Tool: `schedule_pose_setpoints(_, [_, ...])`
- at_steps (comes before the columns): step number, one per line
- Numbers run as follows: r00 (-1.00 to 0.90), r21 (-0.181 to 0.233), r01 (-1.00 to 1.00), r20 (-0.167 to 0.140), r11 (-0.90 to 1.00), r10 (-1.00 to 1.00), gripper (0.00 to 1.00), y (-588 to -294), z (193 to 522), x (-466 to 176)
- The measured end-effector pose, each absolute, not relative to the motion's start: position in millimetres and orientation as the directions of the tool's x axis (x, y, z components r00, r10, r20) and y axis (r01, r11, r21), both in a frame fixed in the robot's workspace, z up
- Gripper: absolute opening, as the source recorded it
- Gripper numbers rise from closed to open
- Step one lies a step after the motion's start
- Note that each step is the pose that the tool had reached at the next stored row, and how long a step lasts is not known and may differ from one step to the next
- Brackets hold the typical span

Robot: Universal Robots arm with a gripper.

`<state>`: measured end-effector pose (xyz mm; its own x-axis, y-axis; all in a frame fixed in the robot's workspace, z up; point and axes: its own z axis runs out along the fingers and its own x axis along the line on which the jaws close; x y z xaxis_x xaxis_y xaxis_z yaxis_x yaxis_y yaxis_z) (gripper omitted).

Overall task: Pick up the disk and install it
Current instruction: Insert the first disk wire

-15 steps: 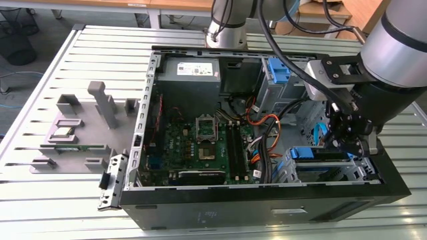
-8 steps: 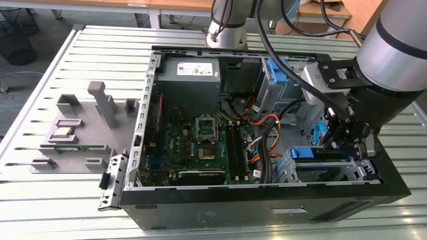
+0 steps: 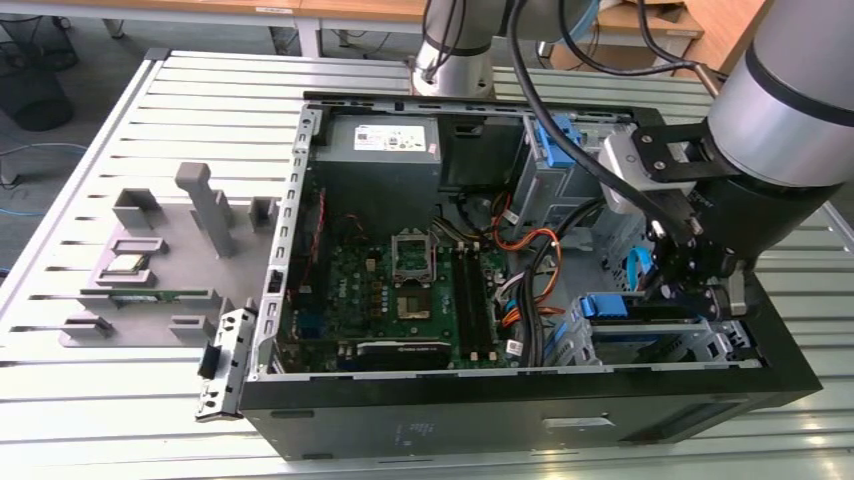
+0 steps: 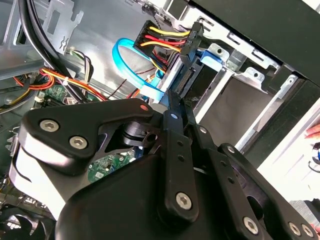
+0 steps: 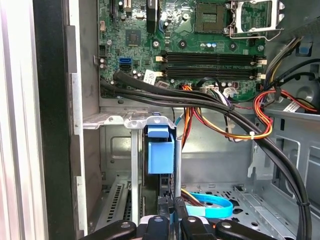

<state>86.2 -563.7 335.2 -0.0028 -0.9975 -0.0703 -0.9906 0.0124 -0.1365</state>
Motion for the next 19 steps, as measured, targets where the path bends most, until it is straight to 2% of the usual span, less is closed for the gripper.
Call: schedule_pose_setpoints(19, [-0.001, -0.138, -0.990, -0.070, 0.011, -0.998, 0.16, -563.7, 331.5, 85.1])
